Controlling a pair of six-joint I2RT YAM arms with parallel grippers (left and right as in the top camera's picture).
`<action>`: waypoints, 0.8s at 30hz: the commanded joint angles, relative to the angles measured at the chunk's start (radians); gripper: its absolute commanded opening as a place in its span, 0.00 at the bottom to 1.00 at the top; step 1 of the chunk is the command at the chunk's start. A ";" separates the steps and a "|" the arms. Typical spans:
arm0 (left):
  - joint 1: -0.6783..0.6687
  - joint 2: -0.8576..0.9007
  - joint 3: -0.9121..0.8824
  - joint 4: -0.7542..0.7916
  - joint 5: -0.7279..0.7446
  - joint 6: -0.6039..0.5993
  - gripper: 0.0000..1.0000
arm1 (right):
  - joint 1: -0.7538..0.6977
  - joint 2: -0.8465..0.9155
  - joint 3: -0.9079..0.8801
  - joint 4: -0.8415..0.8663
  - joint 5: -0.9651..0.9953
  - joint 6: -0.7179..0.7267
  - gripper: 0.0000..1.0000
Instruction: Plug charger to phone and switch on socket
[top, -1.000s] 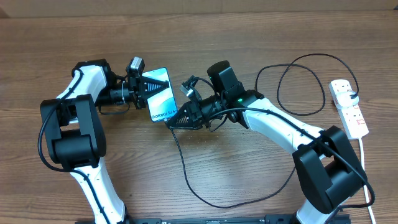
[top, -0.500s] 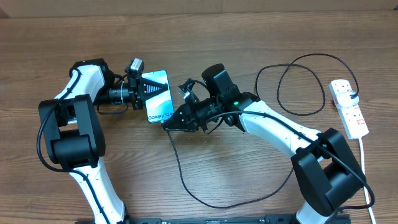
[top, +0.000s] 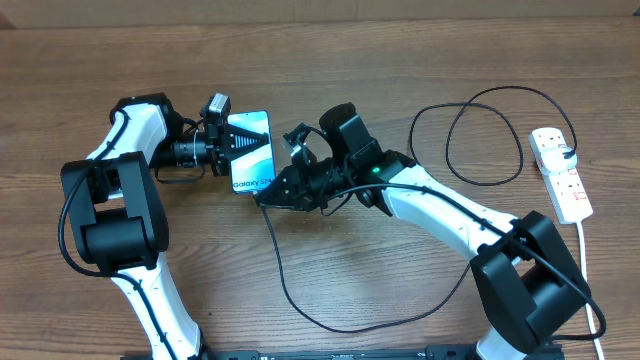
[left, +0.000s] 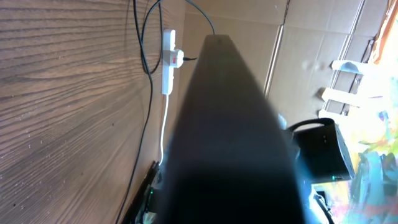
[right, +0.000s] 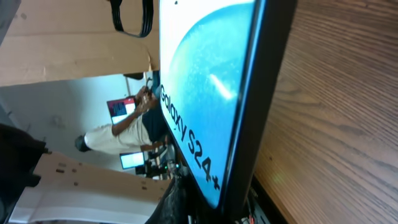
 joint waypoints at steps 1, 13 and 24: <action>-0.053 -0.039 -0.015 -0.038 -0.019 -0.021 0.04 | -0.029 -0.010 0.049 0.047 0.320 0.056 0.04; -0.055 -0.039 -0.015 -0.039 -0.022 -0.021 0.04 | -0.039 -0.010 0.049 0.080 0.461 0.187 0.04; -0.055 -0.039 -0.015 -0.039 -0.022 -0.021 0.04 | -0.037 -0.010 0.049 0.080 0.473 0.205 0.18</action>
